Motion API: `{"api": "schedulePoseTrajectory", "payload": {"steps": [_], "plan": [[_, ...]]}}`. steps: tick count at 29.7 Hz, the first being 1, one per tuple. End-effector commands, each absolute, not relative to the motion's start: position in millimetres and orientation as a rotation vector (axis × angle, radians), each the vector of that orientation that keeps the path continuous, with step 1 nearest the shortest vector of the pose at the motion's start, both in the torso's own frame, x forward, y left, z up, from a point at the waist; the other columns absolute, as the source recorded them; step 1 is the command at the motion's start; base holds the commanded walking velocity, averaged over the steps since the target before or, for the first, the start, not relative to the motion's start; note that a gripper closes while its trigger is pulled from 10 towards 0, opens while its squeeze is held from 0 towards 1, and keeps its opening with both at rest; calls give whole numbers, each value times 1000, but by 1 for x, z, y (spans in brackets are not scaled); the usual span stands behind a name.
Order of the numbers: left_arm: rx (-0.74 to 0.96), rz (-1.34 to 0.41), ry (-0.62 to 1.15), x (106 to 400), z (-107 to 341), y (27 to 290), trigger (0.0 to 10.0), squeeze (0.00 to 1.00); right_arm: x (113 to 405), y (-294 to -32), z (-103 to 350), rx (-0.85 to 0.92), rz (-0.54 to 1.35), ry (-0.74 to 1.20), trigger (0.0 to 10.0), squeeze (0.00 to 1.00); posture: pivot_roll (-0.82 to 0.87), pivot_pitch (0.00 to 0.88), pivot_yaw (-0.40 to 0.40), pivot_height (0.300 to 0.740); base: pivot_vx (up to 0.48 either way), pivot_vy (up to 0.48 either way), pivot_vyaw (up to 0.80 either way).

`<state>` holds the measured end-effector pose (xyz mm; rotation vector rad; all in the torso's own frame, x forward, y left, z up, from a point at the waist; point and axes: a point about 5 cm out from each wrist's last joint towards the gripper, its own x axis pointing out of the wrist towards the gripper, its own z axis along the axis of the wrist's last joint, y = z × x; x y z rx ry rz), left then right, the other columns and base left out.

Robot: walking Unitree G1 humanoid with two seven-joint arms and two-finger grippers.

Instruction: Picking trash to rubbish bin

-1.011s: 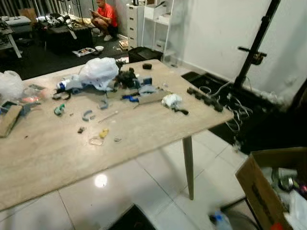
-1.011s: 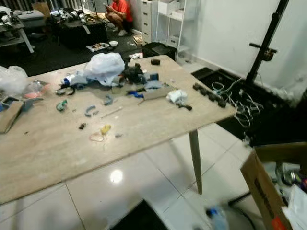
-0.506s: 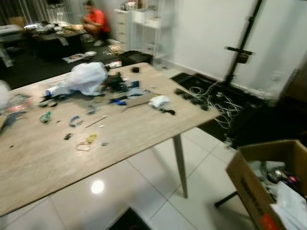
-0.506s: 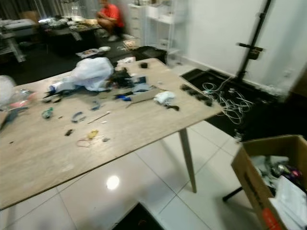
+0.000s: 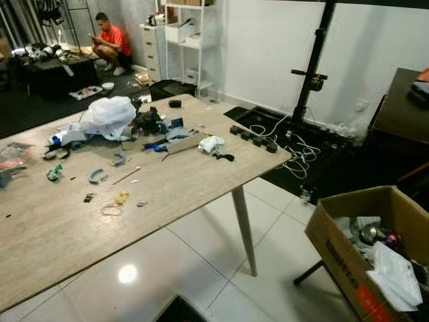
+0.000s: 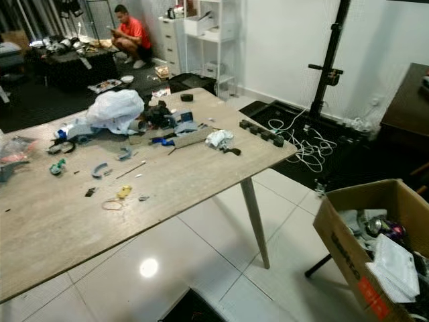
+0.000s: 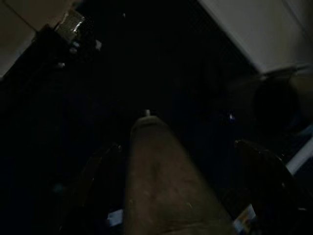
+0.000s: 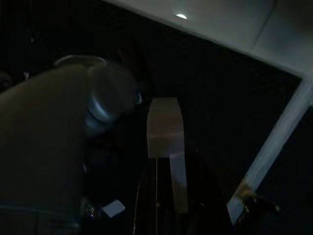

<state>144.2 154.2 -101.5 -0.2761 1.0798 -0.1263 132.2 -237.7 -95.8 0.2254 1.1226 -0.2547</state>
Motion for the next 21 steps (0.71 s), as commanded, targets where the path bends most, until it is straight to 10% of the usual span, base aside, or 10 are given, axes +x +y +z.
{"api": "schedulePoseTrajectory", "payload": {"steps": [1,21], "plan": [[-263,-130,1086,142,-102,154,10000,0,111,-240,-102,222,-279,1189,10000,0,-161,107,27,740,0,0,0],[-256,-137,1083,144,-102,153,10000,0,112,-240,-102,191,-267,1193,10000,0,-159,95,24,740,0,0,-280]]}}
